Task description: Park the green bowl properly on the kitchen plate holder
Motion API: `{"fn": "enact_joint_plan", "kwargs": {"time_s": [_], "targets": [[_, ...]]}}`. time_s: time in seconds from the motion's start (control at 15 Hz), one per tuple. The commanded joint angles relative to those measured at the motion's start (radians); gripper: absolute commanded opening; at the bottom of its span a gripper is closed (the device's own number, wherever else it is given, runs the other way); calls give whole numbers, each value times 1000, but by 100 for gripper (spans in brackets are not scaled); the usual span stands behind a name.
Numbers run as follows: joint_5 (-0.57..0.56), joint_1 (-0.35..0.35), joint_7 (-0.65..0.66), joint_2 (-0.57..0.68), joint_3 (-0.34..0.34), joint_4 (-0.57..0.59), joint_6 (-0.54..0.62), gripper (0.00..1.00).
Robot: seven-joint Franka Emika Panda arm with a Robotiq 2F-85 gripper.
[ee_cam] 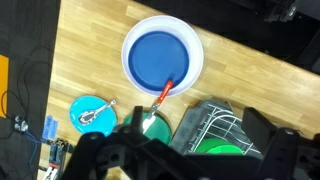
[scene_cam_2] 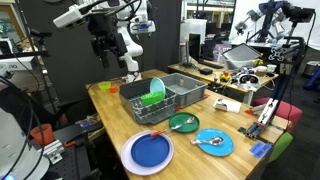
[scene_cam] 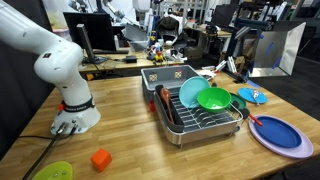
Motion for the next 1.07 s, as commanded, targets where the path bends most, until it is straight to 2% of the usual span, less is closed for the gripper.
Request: {"fn": "enact_joint_plan", "kwargs": {"time_s": [0.0, 0.47, 0.8, 0.87, 1.0], "targets": [[23, 37, -29, 26, -9, 30, -11, 100], [40, 117, -39, 108, 11, 111, 68, 100], [126, 164, -107, 229, -6, 148, 152, 100], [98, 135, -64, 182, 25, 124, 136, 100], [117, 139, -80, 223, 24, 135, 150, 100]]}}
